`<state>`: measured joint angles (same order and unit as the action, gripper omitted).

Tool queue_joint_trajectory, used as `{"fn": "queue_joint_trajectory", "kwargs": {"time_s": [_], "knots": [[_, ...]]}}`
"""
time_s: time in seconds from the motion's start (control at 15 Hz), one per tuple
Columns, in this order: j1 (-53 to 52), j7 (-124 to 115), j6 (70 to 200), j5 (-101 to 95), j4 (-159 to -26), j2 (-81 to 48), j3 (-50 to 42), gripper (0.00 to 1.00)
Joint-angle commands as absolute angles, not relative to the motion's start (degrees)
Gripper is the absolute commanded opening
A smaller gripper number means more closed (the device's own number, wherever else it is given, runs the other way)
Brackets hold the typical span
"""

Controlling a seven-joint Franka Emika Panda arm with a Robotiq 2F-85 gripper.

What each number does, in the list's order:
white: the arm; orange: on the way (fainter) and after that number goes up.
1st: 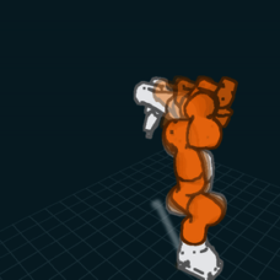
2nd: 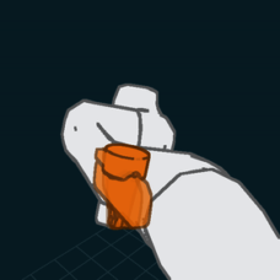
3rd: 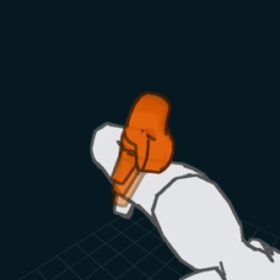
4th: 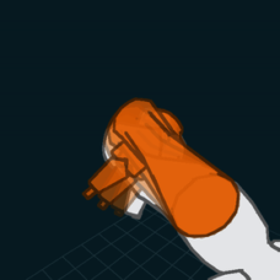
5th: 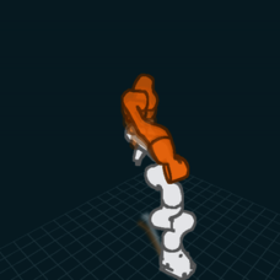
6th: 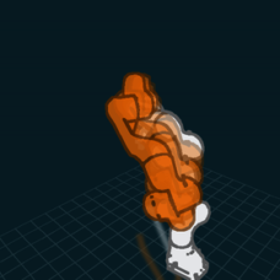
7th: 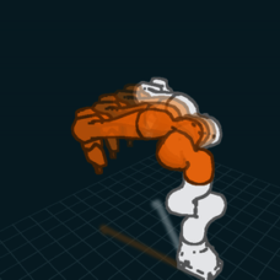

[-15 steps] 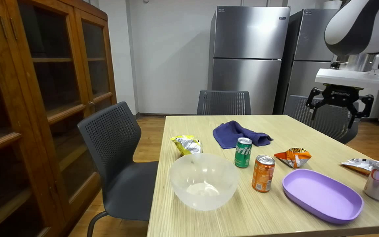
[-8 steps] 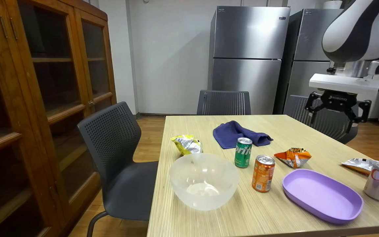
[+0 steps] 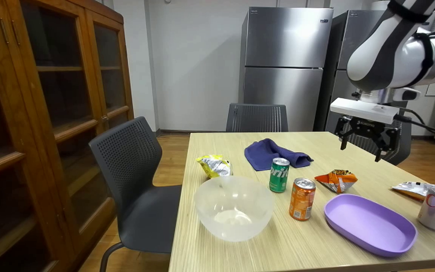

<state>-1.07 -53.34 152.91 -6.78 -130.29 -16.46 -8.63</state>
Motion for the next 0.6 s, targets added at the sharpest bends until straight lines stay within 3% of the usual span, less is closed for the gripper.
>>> {"fn": "queue_joint_trajectory", "kwargs": {"time_s": [0.0,0.53], "knots": [[-3.5,-58.4,152.7,-6.9,-125.8,-21.2,-10.7,1.0],[-4.7,-62.3,152.5,-3.2,-121.8,-26.8,-11.3,1.0]]}}
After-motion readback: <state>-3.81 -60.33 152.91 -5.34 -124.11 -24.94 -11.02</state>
